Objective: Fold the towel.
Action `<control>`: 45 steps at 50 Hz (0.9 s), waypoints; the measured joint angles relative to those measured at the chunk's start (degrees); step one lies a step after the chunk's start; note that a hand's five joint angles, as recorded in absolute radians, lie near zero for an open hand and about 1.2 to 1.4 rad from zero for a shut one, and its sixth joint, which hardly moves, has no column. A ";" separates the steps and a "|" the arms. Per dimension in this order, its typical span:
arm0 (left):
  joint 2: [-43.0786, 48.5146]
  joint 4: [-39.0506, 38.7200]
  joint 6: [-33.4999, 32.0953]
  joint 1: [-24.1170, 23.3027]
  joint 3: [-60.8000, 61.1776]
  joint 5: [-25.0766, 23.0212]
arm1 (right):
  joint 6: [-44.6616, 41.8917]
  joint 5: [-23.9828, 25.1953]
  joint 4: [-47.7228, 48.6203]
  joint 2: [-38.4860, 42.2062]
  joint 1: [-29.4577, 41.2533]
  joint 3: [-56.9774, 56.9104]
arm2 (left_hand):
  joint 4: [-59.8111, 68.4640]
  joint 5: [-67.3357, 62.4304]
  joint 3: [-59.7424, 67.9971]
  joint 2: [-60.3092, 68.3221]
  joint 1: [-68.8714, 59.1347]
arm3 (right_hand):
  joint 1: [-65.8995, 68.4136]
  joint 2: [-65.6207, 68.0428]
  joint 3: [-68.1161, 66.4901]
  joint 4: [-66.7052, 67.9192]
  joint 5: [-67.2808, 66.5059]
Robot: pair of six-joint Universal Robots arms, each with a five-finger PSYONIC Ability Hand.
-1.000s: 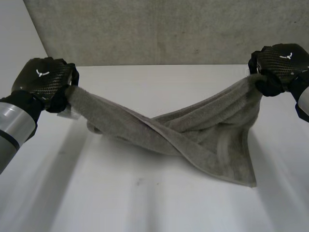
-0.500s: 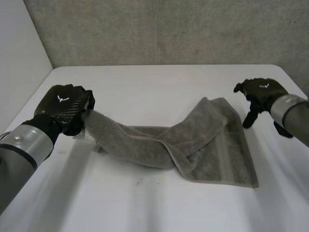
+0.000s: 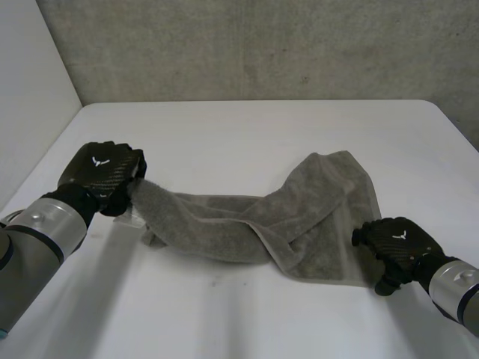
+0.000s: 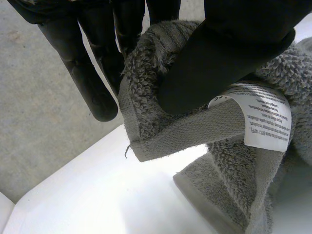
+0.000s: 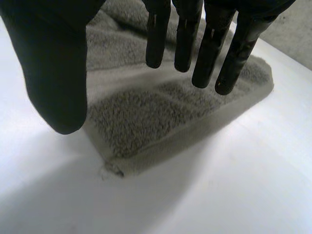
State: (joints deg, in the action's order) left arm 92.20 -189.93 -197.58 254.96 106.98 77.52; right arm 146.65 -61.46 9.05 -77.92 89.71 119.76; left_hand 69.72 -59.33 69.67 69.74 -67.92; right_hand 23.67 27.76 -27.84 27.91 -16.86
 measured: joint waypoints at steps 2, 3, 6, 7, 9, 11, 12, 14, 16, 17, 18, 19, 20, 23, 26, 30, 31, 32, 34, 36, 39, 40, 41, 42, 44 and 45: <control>0.28 0.00 0.00 -0.02 0.03 0.01 | -0.01 -0.04 1.49 1.36 -0.18 0.22 | 0.00 0.00 0.00 0.00 0.00 | 1.55 1.77 -1.79 1.70 -1.57; 0.44 0.00 0.00 -0.04 0.05 0.01 | 0.00 -0.07 2.21 2.08 -0.23 0.26 | 0.00 0.00 0.00 0.00 0.00 | 2.64 3.08 -3.07 2.94 -2.73; 0.83 0.00 0.00 -0.08 0.06 0.04 | 0.04 -0.10 3.26 3.21 -0.29 0.24 | 0.00 0.00 0.00 0.00 0.00 | 3.56 4.13 -4.22 4.02 -3.76; 0.93 0.00 0.00 -0.10 0.06 0.04 | 0.06 -0.12 3.70 3.59 -0.29 0.20 | 0.00 0.00 0.00 0.00 0.00 | 3.63 4.17 -4.31 4.10 -3.86; 1.26 0.00 0.00 -0.14 0.07 0.04 | 0.10 -0.14 4.47 4.20 -0.28 0.11 | 0.00 0.00 0.00 0.00 0.00 | 5.69 6.55 -6.50 6.33 -5.81; 1.50 0.00 0.00 -0.15 0.07 0.04 | 0.12 -0.15 5.09 4.49 -0.27 0.03 | 0.00 0.00 0.00 0.00 0.00 | 8.94 10.33 -10.31 10.16 -8.32; 1.63 0.00 0.00 -0.16 0.07 0.04 | 0.12 -0.15 5.49 4.59 -0.27 -0.04 | 0.00 0.00 0.00 0.00 0.00 | 9.99 12.31 -12.18 12.01 -9.07; 1.73 0.00 0.00 -0.18 0.07 0.03 | 0.12 -0.15 5.71 4.63 -0.26 -0.08 | 0.00 0.00 0.00 0.00 0.00 | 10.57 13.61 -13.26 13.11 -9.24; 1.99 0.00 0.00 -0.22 0.07 0.02 | 0.13 -0.19 7.08 4.75 -0.25 -0.48 | 0.01 0.00 0.00 0.00 0.00 | 12.72 15.25 -15.10 14.98 -12.36; 2.02 0.00 0.00 -0.23 0.07 0.02 | 0.14 -0.19 7.29 4.79 -0.24 -0.57 | 0.00 0.00 0.00 0.00 0.00 | 12.81 15.30 -15.15 15.04 -12.62; 2.02 0.00 0.00 -0.23 0.07 0.02 | 0.14 -0.19 7.29 4.79 -0.24 -0.57 | 0.00 0.00 0.00 0.00 0.00 | 12.81 15.30 -15.15 15.04 -12.62; 2.10 0.00 0.00 -0.24 0.07 0.03 | 0.16 -0.24 8.01 5.00 -0.20 -0.98 | 0.00 0.00 0.00 0.00 0.00 | 14.09 16.44 -16.35 16.28 -14.80; 2.12 0.00 0.00 -0.25 0.07 0.04 | 0.17 -0.26 8.26 5.12 -0.18 -1.19 | 0.00 -0.04 0.00 0.00 0.00 | 14.42 16.87 -16.80 16.64 -15.22; 2.13 0.00 0.00 -0.25 0.07 0.07 | 0.18 -0.44 8.83 5.58 -0.04 -2.04 | 0.00 0.00 0.00 0.00 0.00 | 15.07 17.67 -17.54 17.50 -16.07; 2.13 0.03 0.00 -0.25 0.07 0.08 | 0.19 -0.70 9.12 6.17 0.15 -3.13 | 0.00 0.00 0.00 0.00 0.00 | 15.31 17.78 -17.81 17.81 -16.35; 2.12 0.05 0.00 -0.26 0.07 0.08 | 0.23 -0.97 9.27 7.29 0.40 -5.21 | 0.00 0.00 0.00 0.00 0.00 | 18.00 21.05 -21.11 20.87 -19.45; 2.12 0.05 0.00 -0.26 0.07 0.08 | 0.24 -0.99 9.28 7.47 0.42 -5.52 | 0.00 0.00 0.00 0.00 0.00 | 19.05 22.04 -22.11 22.13 -20.70; 2.12 0.05 0.00 -0.26 0.07 0.08 | 0.25 -1.02 9.28 7.74 0.45 -5.98 | 0.00 0.00 0.00 0.00 0.00 | 20.08 23.45 -23.41 23.40 -21.92; 2.11 0.06 0.00 -0.26 0.07 0.08 | 0.25 -1.05 9.25 8.69 0.53 -7.30 | 0.01 0.00 0.00 0.00 0.00 | 24.01 28.21 -28.36 28.34 -26.71; 2.11 0.07 0.00 -0.26 0.07 0.08 | 0.26 -1.05 9.21 9.08 0.55 -7.83 | 0.00 0.00 0.00 0.00 0.00 | 24.55 28.93 -29.20 29.03 -27.42; 2.11 0.08 0.01 -0.30 0.07 0.10 | 0.34 -1.01 9.03 10.67 0.54 -9.55 | 0.01 -0.06 0.00 0.00 0.00 | 31.07 38.90 -38.78 39.00 -37.24; 2.11 0.08 0.01 -0.30 0.07 0.10 | 0.34 -1.01 9.03 10.67 0.54 -9.55 | 0.01 -0.06 0.00 0.00 0.00 | 31.07 38.90 -38.78 39.00 -37.24; 2.10 0.08 0.01 -0.31 0.09 0.12 | 0.34 -0.92 8.84 11.46 0.54 -10.19 | 0.00 0.00 0.00 0.00 0.00 | 31.07 39.56 -39.89 40.23 -38.08; 2.10 0.08 0.01 -0.31 0.09 0.12 | 0.34 -0.92 8.84 11.46 0.54 -10.19 | 0.00 0.00 0.00 0.00 0.00 | 31.07 39.56 -39.89 40.23 -38.08; 2.11 0.08 0.01 -0.33 0.12 0.14 | 0.33 -0.83 8.60 12.42 0.53 -10.77 | 0.01 0.00 0.00 0.00 0.00 | 31.02 39.44 -39.72 40.25 -38.30; 2.10 0.08 0.01 -0.33 0.12 0.15 | 0.33 -0.81 8.54 12.69 0.52 -10.89 | 0.00 0.00 0.00 0.00 0.00 | 31.02 39.44 -39.72 40.25 -38.30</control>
State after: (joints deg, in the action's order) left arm 94.31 -189.84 -197.57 254.63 107.11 77.67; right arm 146.97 -62.27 17.59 -65.23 90.23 108.87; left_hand 69.73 -59.33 69.67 69.75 -67.92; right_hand 54.69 67.20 -67.56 68.15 -55.16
